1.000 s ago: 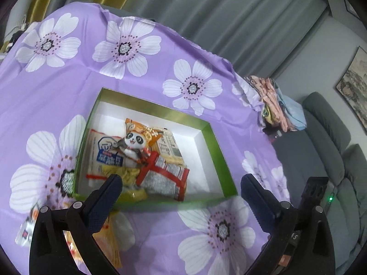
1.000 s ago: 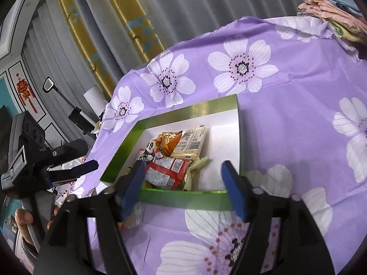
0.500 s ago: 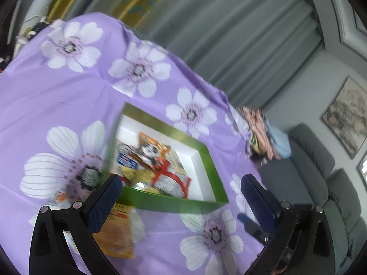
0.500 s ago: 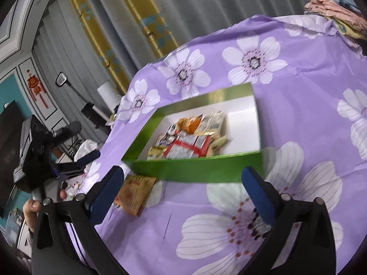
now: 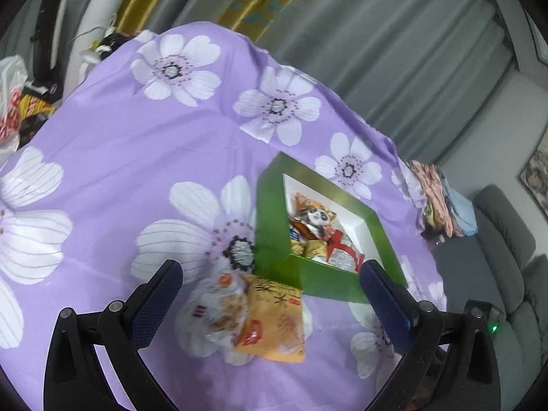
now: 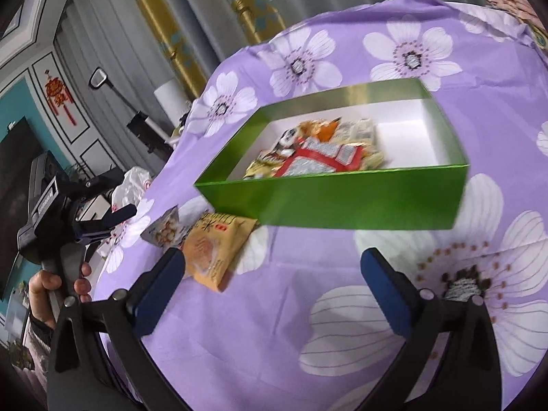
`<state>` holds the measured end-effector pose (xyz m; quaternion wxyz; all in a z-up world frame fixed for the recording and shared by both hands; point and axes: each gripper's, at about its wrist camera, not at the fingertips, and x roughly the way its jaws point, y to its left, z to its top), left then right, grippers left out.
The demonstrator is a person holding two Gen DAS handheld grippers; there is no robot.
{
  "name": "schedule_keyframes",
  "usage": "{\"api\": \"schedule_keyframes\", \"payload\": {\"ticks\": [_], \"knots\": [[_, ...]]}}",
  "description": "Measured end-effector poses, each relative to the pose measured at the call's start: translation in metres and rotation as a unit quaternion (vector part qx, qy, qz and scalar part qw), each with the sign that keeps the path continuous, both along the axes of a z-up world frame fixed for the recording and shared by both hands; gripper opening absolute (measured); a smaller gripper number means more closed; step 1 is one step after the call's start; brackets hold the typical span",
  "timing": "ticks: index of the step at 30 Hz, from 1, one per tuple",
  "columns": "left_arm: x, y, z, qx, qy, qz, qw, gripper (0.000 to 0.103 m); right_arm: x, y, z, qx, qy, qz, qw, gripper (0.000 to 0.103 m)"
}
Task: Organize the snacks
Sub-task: 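Move the left tool to the remaining snacks and grasp the white peanut bag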
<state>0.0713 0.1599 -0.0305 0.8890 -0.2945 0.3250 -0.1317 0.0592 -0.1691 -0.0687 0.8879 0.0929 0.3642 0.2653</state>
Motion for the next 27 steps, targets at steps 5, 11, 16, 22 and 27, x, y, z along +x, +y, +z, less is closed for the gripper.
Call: {"api": "schedule_keyframes", "payload": {"ticks": [5,11,16,22,27], "knots": [[0.001,0.011,-0.018,-0.010,0.029,0.001,0.9995,0.102,-0.003,0.034,-0.001,-0.008,0.000,0.043,0.999,0.103],[0.005,0.017,-0.037,-0.028,0.055,-0.004,0.9981,0.102,-0.008,0.090,0.000,-0.033,-0.023,0.113,0.993,0.102],[0.006,0.019,-0.043,-0.035,0.063,-0.012,0.9973,0.102,0.005,0.140,0.000,-0.077,-0.050,0.176,0.980,0.101],[0.008,0.022,-0.053,-0.047,0.086,-0.018,0.9951,0.081,0.035,0.171,-0.018,-0.095,-0.026,0.225,0.969,0.094],[0.010,0.020,-0.063,-0.045,0.105,-0.030,0.9930,0.073,0.044,0.180,-0.023,-0.097,-0.022,0.238,0.966,0.093]]}}
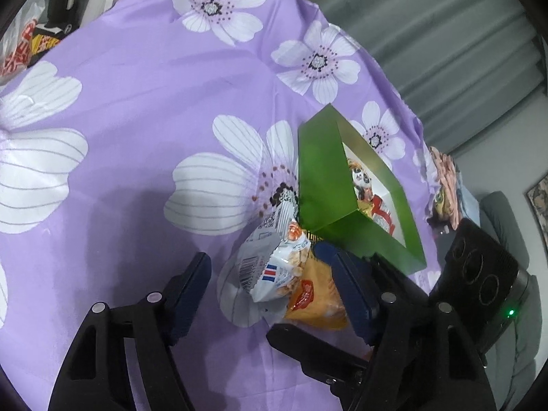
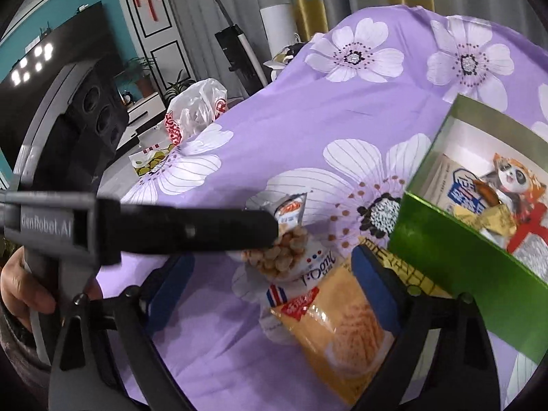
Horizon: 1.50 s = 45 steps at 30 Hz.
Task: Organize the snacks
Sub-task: 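Move the left tool to the remaining snacks and grasp the white peanut bag, then carry the white peanut bag into the green box and open the left gripper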
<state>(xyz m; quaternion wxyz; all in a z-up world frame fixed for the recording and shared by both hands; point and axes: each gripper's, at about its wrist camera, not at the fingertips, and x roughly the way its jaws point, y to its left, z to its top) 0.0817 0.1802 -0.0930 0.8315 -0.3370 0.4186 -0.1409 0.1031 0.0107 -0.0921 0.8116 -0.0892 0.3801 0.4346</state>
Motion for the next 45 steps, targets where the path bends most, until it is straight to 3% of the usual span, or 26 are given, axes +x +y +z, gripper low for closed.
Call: {"api": "schedule_keyframes", "payload": {"ticks": [3,5,7,9,17,25,33,45], "knots": [[0.001,0.000,-0.002,-0.003,0.003,-0.005,1.0000,0.073,0.001,0.011,-0.002,-0.017,-0.001,0.018,1.000,0.092],[0.000,0.001,-0.002,-0.001,0.003,-0.006,1.0000,0.071,0.004,0.019,-0.003,-0.029,0.005,0.036,0.999,0.084],[0.001,0.002,-0.003,0.003,0.005,-0.004,1.0000,0.054,0.006,0.024,-0.007,-0.045,0.006,0.045,0.998,0.074],[0.001,0.003,-0.005,0.008,0.008,-0.001,0.9999,0.048,0.007,0.023,-0.010,-0.051,0.004,0.044,0.998,0.066],[0.000,0.002,0.000,0.012,-0.008,-0.010,0.9998,0.038,0.008,0.013,-0.008,-0.013,0.017,0.027,0.999,0.044],[-0.011,-0.003,0.029,0.025,-0.066,-0.014,0.9974,0.038,-0.010,0.002,0.018,0.035,-0.029,0.004,0.999,0.042],[-0.015,-0.033,0.063,0.039,-0.131,-0.053,0.9892,0.038,-0.027,-0.033,0.048,0.055,-0.090,-0.034,0.994,0.042],[0.001,-0.107,0.086,0.047,-0.164,-0.127,0.9771,0.038,-0.031,-0.104,0.066,0.048,-0.127,-0.108,0.985,0.042]]}}
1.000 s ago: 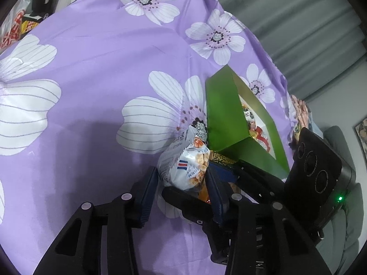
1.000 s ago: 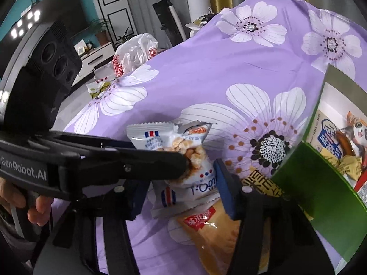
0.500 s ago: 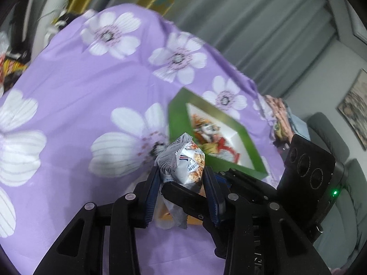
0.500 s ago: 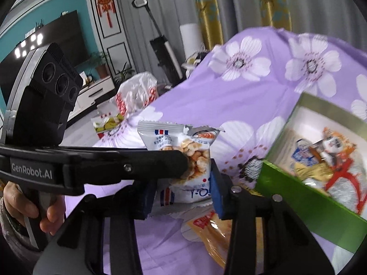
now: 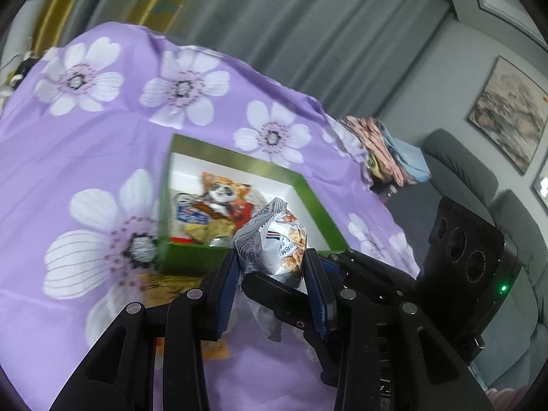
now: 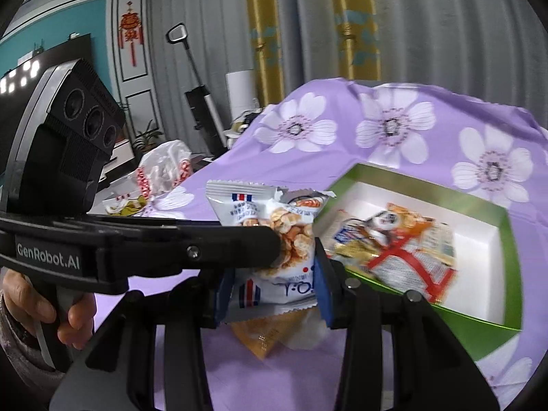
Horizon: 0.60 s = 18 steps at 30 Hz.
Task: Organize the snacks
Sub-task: 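Carry the white peanut bag into the green box and open the left gripper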
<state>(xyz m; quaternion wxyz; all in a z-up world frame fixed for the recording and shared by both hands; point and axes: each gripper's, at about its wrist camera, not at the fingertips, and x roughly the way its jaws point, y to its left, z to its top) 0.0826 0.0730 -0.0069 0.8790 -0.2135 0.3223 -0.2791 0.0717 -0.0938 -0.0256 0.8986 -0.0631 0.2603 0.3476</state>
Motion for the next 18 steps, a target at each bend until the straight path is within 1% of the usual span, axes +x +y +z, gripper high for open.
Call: {"api": "schedule_keyframes", "payload": {"ticks": [3,6,11,15,18], "knots": [[0.008,-0.015,0.005,0.000,-0.002,-0.015,0.9999,0.038,0.004,-0.014,0.005,0.003,-0.003,-0.020,1.000,0.042],[0.020,-0.031,0.014,0.014,-0.010,-0.033,0.9993,0.038,0.011,-0.027,0.011,0.009,-0.007,-0.041,0.999,0.042],[0.048,-0.048,0.030,0.020,-0.027,-0.061,0.9976,0.038,0.031,-0.039,0.024,0.009,-0.021,-0.072,0.997,0.042],[0.067,-0.050,0.030,0.016,-0.030,-0.064,0.9974,0.038,0.049,-0.040,0.026,0.000,-0.019,-0.075,0.997,0.042],[0.079,-0.047,0.020,0.006,-0.013,-0.059,0.9982,0.038,0.061,-0.038,0.020,-0.010,-0.005,-0.073,0.997,0.042]]}}
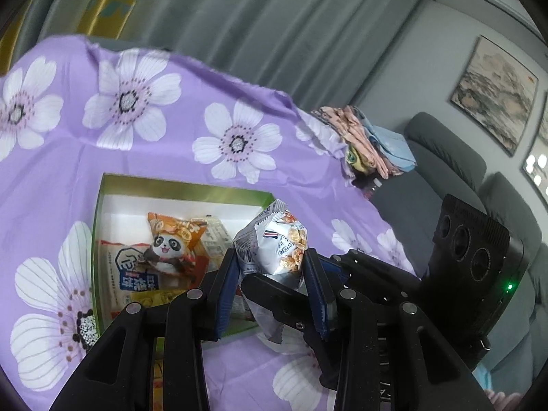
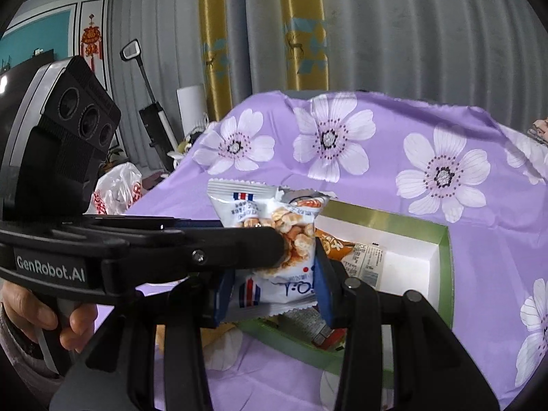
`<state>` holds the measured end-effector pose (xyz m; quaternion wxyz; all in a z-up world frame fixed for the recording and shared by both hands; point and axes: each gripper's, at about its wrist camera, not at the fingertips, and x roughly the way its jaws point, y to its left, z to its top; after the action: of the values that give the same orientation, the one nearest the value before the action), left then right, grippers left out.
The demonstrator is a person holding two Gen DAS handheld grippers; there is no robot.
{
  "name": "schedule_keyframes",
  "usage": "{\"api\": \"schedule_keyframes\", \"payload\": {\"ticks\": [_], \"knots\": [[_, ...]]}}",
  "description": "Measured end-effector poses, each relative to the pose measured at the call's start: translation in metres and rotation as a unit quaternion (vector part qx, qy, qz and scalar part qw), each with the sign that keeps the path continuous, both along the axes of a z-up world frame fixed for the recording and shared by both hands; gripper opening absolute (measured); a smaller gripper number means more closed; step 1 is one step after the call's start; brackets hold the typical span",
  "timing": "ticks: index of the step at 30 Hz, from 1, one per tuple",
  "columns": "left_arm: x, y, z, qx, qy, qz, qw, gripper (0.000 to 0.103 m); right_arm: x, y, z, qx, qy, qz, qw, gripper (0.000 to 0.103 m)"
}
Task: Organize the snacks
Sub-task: 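Carry the white peanut bag into the green box and open the left gripper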
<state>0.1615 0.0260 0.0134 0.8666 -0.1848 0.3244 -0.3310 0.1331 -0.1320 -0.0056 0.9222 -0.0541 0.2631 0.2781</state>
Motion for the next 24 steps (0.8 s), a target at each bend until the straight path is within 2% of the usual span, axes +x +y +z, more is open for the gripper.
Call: {"api": "schedule_keyframes", "payload": {"ticks": [18,24], "knots": [[0.033,0.002,-0.045,0.001,0.074,0.011,0.9972,0.038,0.034,0.008,-0.035,-0.024,0.075,-0.006,0.997,0.042],[0.036,0.004,-0.051,-0.004,0.083,0.011,0.9965,0.038,0.039,0.010,-0.038,-0.029,0.086,-0.006,0.996,0.042]]}}
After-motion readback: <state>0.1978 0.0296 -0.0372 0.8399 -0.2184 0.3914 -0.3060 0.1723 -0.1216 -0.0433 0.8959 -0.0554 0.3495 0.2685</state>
